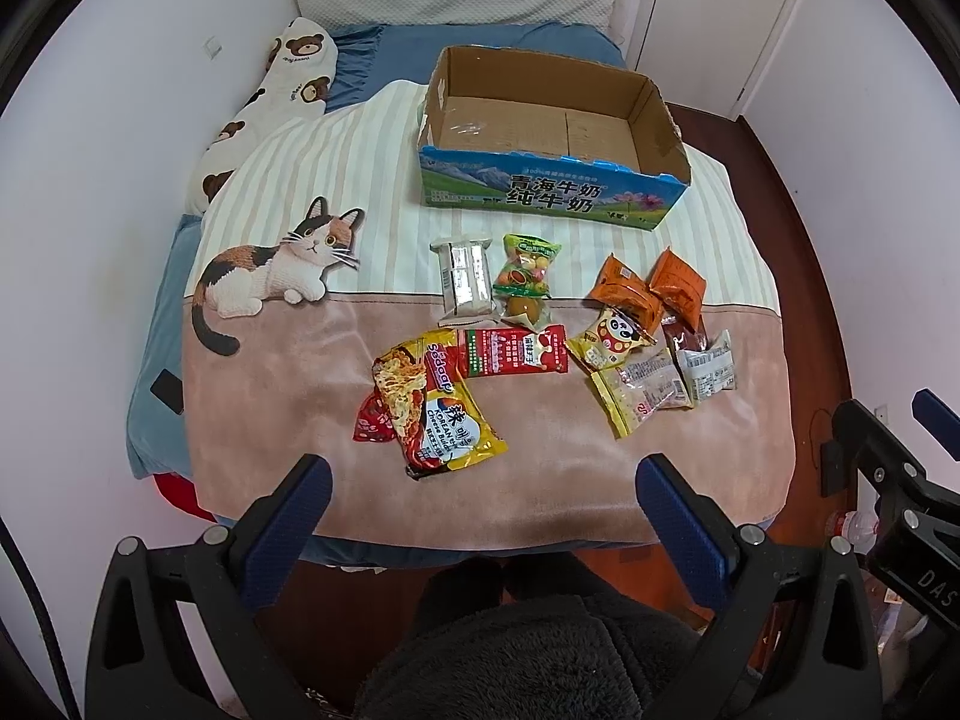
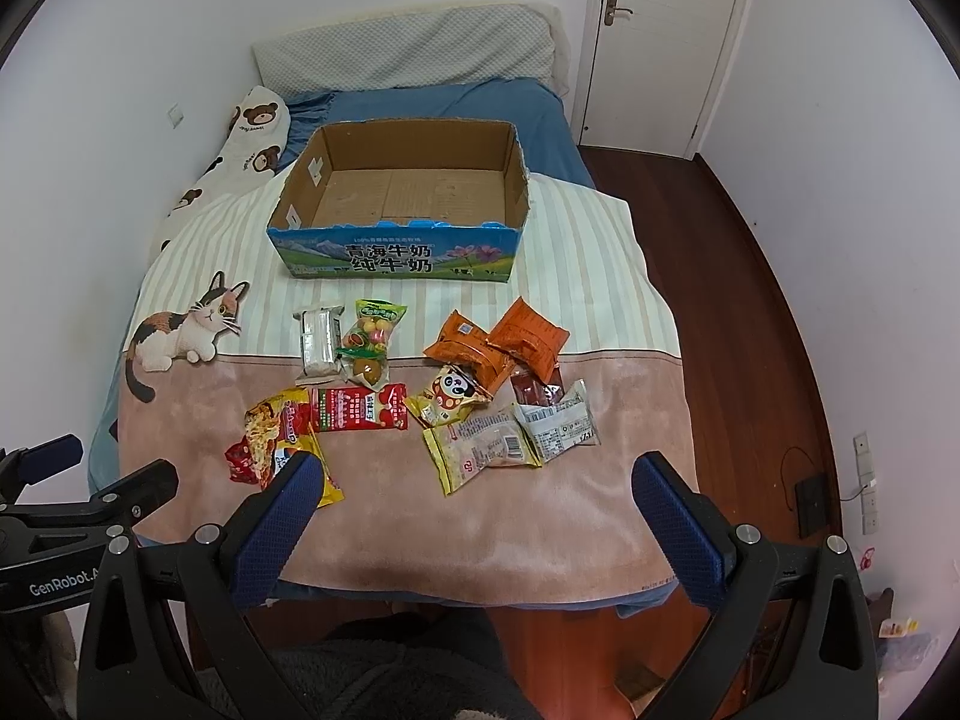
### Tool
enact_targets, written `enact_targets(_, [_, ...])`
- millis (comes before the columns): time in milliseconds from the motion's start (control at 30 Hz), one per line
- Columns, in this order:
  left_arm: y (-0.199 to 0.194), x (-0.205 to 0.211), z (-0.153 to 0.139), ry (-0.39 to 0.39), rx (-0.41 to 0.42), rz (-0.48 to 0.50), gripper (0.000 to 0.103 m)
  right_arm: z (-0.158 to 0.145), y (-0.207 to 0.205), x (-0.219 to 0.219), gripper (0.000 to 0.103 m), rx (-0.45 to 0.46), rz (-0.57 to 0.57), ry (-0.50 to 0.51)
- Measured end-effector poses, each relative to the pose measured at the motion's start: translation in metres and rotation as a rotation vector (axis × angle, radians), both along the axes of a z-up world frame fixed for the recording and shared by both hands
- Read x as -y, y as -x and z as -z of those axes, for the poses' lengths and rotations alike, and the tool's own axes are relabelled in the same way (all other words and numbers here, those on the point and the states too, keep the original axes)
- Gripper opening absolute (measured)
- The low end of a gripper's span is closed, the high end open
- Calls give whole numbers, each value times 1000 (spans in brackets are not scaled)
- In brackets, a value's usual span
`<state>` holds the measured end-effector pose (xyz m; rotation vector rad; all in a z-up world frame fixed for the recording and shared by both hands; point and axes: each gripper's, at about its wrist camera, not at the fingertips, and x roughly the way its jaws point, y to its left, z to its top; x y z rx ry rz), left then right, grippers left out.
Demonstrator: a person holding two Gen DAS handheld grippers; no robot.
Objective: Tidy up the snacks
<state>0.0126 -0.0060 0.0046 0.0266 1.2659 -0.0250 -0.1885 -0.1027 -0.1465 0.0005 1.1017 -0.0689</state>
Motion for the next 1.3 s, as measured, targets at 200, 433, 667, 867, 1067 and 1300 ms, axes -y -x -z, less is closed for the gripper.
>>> enact_targets(200, [-1, 0, 0, 1, 2, 1, 103, 0, -1, 0, 103, -2, -2, -1])
enact_targets(433, [-15, 1, 0, 2, 8, 2, 103, -1, -2, -1, 103, -3, -1, -1])
enact_targets(667, [-14, 0, -1, 3, 19, 1, 103, -2, -1, -2, 103, 2, -1, 0])
enact_targets(867, [-13, 0, -2, 7, 17, 1, 103, -4, 2, -3, 103, 1, -3, 1])
enact_targets(1067, [-8, 0, -3, 8, 22, 0, 103, -4, 3, -3, 103, 2, -2, -1])
enact_targets(1300, [-8, -1, -3, 8, 22, 1, 103, -7, 11, -5, 103, 4, -8, 4])
